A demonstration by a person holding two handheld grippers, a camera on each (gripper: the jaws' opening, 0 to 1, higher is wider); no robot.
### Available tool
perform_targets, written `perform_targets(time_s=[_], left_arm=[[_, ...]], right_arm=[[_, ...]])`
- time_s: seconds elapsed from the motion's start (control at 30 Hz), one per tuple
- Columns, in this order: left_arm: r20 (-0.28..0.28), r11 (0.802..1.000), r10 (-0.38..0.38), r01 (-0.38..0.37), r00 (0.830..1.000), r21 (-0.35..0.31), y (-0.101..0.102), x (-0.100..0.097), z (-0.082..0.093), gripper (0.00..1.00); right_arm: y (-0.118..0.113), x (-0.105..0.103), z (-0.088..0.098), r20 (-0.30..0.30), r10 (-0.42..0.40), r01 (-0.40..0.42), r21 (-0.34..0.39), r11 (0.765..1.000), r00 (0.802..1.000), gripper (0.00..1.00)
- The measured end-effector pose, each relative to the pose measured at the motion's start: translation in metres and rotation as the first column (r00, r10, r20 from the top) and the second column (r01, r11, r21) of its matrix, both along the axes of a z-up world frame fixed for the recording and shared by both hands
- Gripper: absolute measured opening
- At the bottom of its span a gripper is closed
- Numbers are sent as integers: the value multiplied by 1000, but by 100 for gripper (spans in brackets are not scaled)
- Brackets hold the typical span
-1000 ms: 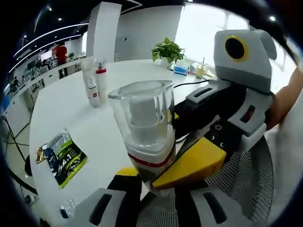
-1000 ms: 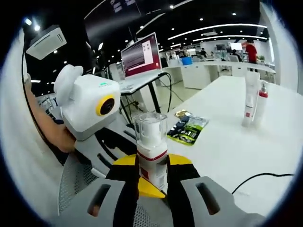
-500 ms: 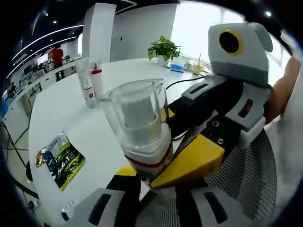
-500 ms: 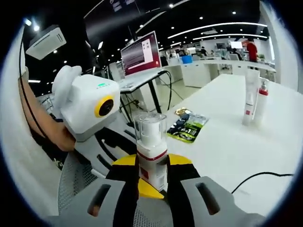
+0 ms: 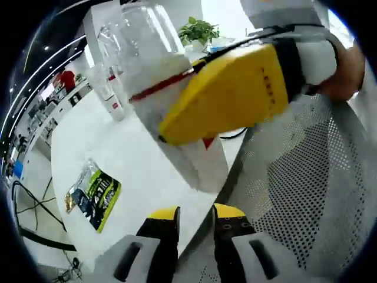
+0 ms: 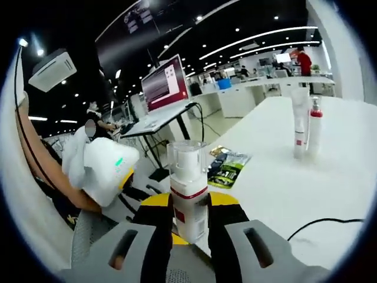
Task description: Arrange the skincare products in the storage area until every visible bottle or jar stands upright without overlapping.
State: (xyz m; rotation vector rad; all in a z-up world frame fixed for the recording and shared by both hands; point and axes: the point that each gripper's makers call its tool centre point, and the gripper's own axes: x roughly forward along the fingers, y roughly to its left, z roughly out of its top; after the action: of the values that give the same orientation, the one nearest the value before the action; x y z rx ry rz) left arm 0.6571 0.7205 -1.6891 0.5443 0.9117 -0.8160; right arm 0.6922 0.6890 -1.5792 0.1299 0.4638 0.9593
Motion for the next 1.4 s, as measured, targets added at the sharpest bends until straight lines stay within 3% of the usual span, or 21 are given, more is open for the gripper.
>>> perform_targets(time_s=[0.07, 0.2, 0.4, 0.57, 0.73, 1.03, 1.3, 1.4], left_arm=[[-23, 1000, -13, 13, 1000, -16, -2, -5, -1, 20], [-49, 995, 76, -78, 996, -54, 2, -1, -1, 20], [-59, 997, 62, -64, 996, -31, 3, -4, -7, 20], [-65, 992, 116, -118, 991, -39, 8, 2, -6, 20], [-60, 995, 97, -99, 993, -28, 8, 0, -7, 20], [-72, 996, 93, -94, 993, -10, 12, -1, -12, 19], [-78, 997, 81, -82, 994, -5, 13, -3, -16, 18], [-86, 997, 80, -80, 993, 3, 14, -4, -17, 18]], right_arm=[[-3, 3, 3, 31, 9, -9, 0, 1000, 999, 19], [-20, 18, 2, 47, 1, -1, 2, 1000, 999, 19], [-50, 62, -5, 54, -67, 66, 10, 998, 996, 19], [-71, 103, -2, 83, -140, 138, 20, 990, 987, 19], [-85, 138, 0, 93, -199, 195, 43, 980, 976, 19], [-102, 180, -17, 142, -255, 258, 3, 966, 956, 19], [-105, 205, -35, 174, -298, 306, -22, 952, 939, 19], [-104, 214, -40, 220, -278, 293, -39, 955, 935, 19]])
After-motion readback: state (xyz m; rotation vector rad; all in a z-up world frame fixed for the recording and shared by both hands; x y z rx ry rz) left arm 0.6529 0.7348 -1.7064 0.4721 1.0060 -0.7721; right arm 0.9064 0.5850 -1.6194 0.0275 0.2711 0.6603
